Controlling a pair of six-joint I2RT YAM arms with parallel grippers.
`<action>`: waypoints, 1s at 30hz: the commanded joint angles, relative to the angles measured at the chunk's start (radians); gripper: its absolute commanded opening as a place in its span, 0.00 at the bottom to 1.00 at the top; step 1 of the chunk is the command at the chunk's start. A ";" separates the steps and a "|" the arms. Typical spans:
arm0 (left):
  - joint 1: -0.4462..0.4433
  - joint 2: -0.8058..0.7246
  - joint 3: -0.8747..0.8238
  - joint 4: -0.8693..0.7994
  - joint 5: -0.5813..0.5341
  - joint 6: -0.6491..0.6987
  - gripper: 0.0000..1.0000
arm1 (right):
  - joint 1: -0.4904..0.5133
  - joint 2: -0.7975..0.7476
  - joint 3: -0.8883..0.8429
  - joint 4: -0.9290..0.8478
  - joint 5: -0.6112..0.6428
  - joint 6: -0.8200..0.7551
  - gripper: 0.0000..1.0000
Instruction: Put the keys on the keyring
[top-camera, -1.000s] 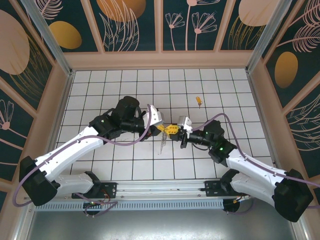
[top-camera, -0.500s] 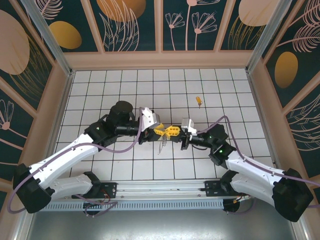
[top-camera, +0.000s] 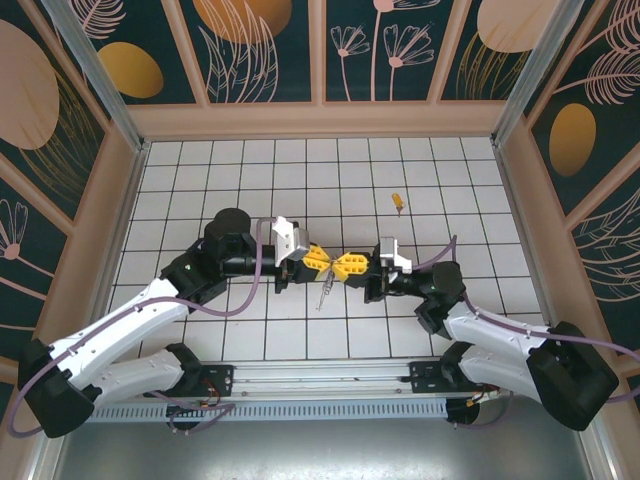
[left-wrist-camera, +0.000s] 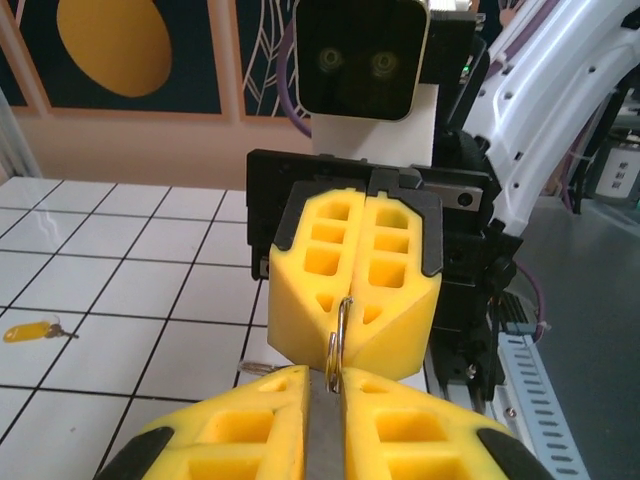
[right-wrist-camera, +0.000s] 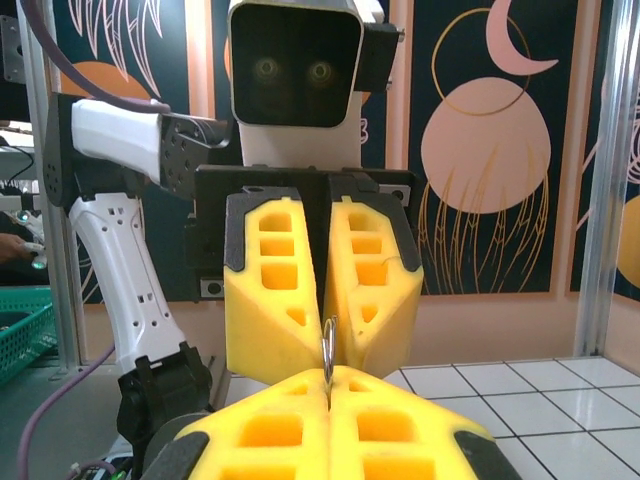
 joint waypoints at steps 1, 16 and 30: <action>-0.001 -0.002 -0.035 0.125 0.049 -0.052 0.15 | -0.005 0.007 -0.002 0.120 -0.022 0.034 0.00; -0.002 0.042 -0.034 0.191 0.074 -0.076 0.15 | -0.006 0.043 0.013 0.121 -0.021 0.034 0.00; -0.002 0.084 0.057 0.039 0.037 0.024 0.18 | -0.008 0.028 0.020 0.066 -0.041 0.011 0.00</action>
